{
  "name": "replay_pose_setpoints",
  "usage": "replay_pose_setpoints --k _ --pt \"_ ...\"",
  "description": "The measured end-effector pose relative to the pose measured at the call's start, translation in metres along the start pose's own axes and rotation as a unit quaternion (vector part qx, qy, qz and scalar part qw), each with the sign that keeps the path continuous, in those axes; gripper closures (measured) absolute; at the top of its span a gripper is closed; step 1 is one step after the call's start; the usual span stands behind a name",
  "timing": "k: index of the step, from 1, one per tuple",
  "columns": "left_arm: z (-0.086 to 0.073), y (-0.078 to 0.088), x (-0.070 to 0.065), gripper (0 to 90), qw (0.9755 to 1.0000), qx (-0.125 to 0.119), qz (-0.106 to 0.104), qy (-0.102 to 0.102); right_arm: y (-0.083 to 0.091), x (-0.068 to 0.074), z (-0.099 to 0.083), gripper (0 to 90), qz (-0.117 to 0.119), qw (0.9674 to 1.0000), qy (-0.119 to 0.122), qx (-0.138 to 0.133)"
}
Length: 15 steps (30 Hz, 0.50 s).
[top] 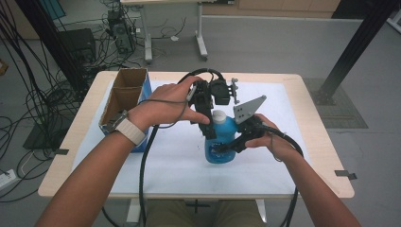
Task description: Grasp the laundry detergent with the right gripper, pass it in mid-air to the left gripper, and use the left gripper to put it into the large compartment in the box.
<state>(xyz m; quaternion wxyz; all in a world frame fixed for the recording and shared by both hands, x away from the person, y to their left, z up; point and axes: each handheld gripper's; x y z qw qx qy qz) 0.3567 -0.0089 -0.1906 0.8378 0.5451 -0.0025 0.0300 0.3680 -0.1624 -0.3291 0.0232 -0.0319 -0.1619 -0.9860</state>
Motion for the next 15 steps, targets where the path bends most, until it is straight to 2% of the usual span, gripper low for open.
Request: replay_pose_setpoints --k 15 --pt "-0.0002 -0.0001 0.0003 5.9 1.0000 0.001 0.001 0.002 0.0005 -0.0006 -0.0003 44.0 0.002 1.0000 -0.002 0.000"
Point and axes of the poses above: each handheld gripper's, and its own axes: y roughly backward along the jaws, z roughly out of its top, x roughly to its left, and after that the axes turned 13 degrees about -x, right-handed
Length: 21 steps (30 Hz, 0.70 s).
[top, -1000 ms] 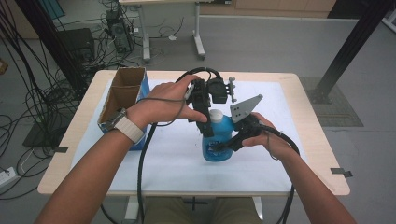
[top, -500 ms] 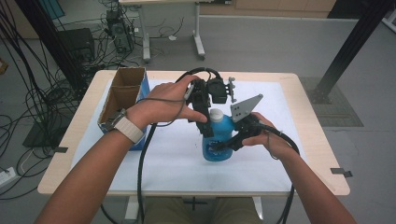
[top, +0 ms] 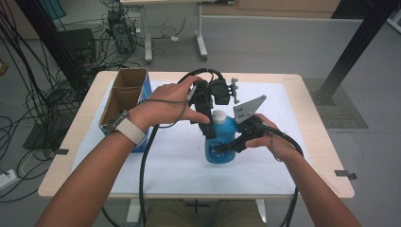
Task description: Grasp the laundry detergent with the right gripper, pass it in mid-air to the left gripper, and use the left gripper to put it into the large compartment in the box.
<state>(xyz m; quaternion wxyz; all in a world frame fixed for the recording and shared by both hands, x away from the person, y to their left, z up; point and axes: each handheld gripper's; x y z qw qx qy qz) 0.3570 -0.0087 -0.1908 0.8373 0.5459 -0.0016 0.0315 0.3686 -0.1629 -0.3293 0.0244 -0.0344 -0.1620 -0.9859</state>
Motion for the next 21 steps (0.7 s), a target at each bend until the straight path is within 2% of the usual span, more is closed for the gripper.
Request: replay_pose_setpoints --k 21 --pt "-0.0002 0.0002 0.0000 6.0 1.0000 0.001 -0.001 -0.001 0.0005 -0.0007 -0.0004 44.0 0.001 1.0000 -0.002 -0.001"
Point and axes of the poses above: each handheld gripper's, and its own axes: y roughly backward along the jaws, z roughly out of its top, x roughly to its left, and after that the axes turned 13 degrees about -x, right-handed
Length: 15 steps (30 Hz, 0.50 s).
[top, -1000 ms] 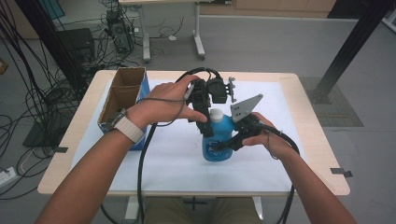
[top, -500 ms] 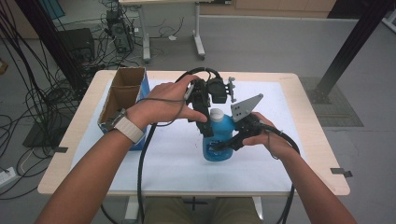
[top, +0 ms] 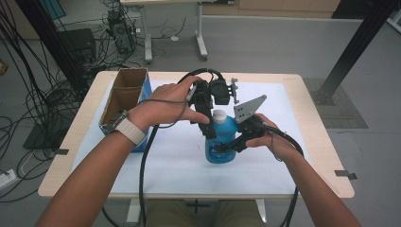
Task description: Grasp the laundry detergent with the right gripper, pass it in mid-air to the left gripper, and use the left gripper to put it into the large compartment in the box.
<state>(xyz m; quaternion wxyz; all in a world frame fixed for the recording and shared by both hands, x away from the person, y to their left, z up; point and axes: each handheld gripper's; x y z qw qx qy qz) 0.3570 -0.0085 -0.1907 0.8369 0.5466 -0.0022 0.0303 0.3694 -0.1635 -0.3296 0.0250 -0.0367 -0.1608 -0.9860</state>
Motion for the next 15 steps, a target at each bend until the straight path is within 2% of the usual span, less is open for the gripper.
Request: replay_pose_setpoints --k 15 --pt "-0.0001 -0.0006 -0.0005 6.1 1.0000 0.000 -0.001 0.000 0.0001 -0.0005 -0.0009 44.0 -0.002 1.0000 -0.004 0.000"
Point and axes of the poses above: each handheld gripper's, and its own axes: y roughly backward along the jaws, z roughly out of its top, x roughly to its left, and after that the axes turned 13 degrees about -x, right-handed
